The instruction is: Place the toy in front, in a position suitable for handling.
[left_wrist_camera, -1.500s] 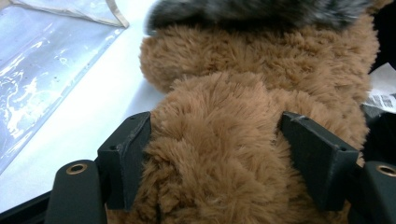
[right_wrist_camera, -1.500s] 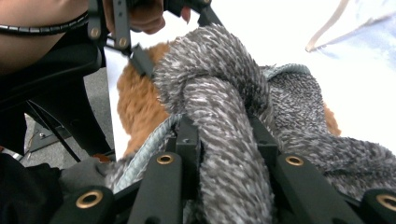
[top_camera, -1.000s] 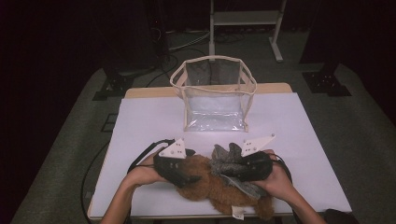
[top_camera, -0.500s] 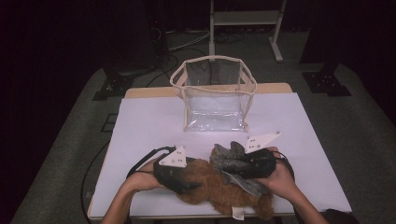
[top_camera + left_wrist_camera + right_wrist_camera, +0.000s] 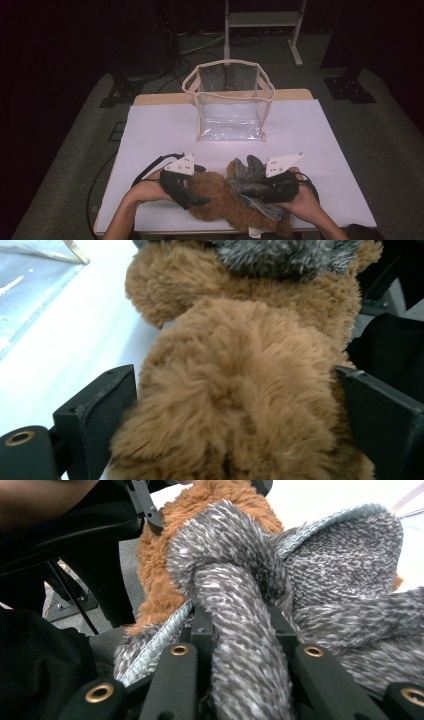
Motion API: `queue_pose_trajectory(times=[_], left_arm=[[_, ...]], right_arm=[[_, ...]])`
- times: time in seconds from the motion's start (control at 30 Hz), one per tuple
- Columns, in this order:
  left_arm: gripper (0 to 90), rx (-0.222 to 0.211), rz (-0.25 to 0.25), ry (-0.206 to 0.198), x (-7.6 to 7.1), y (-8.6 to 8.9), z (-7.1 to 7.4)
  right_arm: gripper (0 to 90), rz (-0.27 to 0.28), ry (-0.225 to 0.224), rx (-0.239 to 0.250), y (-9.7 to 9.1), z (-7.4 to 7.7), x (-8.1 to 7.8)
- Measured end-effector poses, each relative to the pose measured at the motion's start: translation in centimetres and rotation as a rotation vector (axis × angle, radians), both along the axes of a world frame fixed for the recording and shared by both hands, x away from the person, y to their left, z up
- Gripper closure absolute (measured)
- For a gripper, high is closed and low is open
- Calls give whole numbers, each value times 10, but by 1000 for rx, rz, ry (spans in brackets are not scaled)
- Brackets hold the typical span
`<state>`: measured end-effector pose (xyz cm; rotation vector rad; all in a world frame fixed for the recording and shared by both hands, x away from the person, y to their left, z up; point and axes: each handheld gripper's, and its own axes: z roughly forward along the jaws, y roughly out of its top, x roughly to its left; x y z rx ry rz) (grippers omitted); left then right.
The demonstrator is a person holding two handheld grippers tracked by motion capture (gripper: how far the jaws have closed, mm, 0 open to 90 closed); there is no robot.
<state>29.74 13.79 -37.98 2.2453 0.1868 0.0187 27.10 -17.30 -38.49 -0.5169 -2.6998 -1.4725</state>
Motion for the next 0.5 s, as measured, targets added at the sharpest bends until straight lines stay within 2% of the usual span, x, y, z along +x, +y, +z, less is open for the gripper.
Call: queue_pose_trajectory(times=[0.1,0.13,0.17,0.23,0.3,0.4,0.5], left_arm=[[32,1,-20,47,1,-2,-7],[32,11,-39,68,1,-4,-10],[30,24,-53,70,-1,-8,-15],[0,49,-66,25,-6,-15,-21],[1,67,-44,-4,-7,-21,-20],[156,55,-2,-32,-4,-23,-17],[216,58,22,-73,-3,-31,-15]], right_arm=[[723,10,4,2,-1,0,-2],[723,13,6,3,-1,0,-2],[723,15,7,5,-1,0,-3],[723,19,9,2,-2,0,-3],[722,11,6,1,-4,1,-2],[716,-18,11,7,-12,3,1],[712,-50,14,10,-22,6,6]])
